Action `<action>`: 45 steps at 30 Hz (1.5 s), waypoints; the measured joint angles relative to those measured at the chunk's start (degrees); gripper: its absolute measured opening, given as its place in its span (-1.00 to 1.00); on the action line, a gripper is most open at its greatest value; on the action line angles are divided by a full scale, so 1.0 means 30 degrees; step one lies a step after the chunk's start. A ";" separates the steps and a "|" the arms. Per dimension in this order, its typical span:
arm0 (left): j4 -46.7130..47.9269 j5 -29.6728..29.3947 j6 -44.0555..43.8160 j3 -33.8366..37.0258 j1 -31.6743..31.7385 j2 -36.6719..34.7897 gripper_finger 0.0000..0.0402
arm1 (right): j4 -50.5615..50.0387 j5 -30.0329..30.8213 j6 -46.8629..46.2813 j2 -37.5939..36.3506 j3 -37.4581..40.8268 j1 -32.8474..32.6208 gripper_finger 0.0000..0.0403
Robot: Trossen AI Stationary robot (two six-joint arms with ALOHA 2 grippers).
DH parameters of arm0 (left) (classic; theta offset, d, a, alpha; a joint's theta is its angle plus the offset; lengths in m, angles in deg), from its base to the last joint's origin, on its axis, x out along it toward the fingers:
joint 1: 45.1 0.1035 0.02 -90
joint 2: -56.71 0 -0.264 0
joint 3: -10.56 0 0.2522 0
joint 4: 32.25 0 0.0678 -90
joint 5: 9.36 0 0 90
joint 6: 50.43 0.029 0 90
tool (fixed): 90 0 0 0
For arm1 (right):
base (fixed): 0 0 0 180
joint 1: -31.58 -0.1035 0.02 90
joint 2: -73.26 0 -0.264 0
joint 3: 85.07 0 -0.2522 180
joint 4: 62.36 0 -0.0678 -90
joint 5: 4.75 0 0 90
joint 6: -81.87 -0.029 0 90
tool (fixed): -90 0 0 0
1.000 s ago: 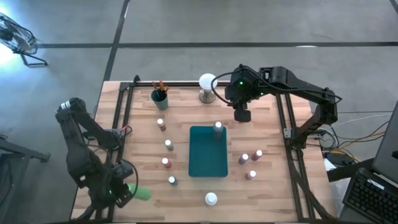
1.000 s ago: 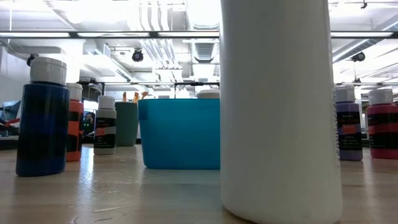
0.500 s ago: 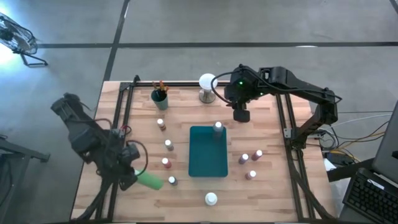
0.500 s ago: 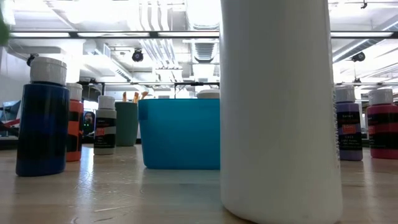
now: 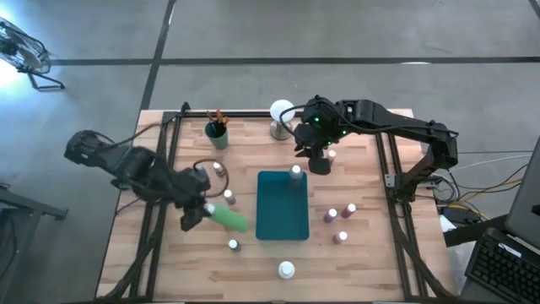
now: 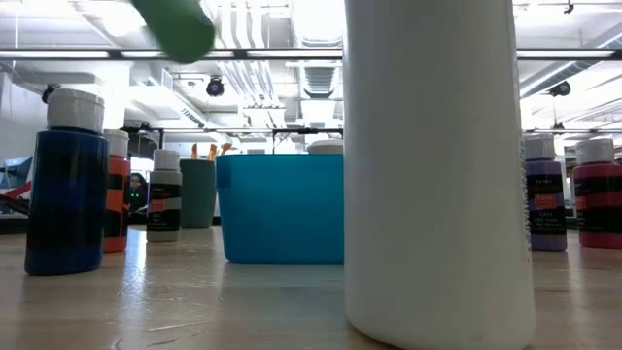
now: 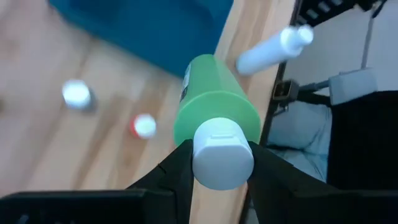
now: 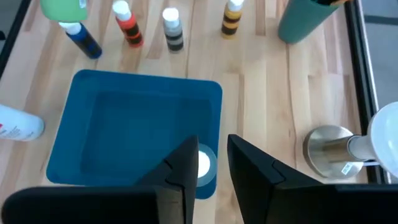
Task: Pick & Place Paint Supplies
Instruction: Put the green paint bottle into the blue bin
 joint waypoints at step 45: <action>0.7787 0.3293 1.9837 -1.5604 1.1178 1.5945 -0.38 | -0.4196 0.4283 -0.1203 -0.3624 -0.0198 0.1980 -0.53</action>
